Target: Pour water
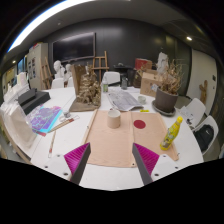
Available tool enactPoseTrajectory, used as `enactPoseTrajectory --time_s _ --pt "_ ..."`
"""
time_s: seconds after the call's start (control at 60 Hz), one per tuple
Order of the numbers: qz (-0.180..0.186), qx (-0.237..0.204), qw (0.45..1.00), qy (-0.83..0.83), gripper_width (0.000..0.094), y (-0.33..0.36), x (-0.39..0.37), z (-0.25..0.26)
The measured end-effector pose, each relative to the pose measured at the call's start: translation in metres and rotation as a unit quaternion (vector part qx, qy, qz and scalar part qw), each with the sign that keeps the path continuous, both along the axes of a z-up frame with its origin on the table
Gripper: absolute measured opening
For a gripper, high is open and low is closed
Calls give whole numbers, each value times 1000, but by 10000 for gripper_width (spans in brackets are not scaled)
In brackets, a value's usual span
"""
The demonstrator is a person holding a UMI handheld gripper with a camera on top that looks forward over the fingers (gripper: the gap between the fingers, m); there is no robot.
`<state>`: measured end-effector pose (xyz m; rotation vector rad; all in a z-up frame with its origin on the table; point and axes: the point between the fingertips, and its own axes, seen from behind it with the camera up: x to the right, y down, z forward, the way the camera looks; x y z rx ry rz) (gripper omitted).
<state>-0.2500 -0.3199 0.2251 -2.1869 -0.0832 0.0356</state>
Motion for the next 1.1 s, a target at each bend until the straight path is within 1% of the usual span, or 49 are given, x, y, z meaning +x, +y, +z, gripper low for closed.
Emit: enactPoseTrajectory --time_s 0.133,0.15,0.25,0.45,0.533,0.633,0.817,0.85,0.883,0.95,1.017,1.1 --pt "-40 -1 999 -3 859 2 57 -22" --pt "-47 -5 999 -6 858 1 54 -20" --pt "-69 -2 997 -17 860 9 116 -46" --pt "-109 39 992 -42 860 37 221 -85" --pt "-116 60 990 -46 859 59 255 -96" --pt "-118 83 989 -45 861 90 286 -113" --pt "-110 86 990 -15 849 146 313 -154" --pt "-106 90 990 -12 831 155 315 -159" --pt "-101 91 991 -9 790 163 316 -164" --pt "-94 94 991 -7 655 175 316 -172" --pt "-97 105 990 -14 488 181 320 -170" --pt "-92 115 989 -9 446 187 318 -169"
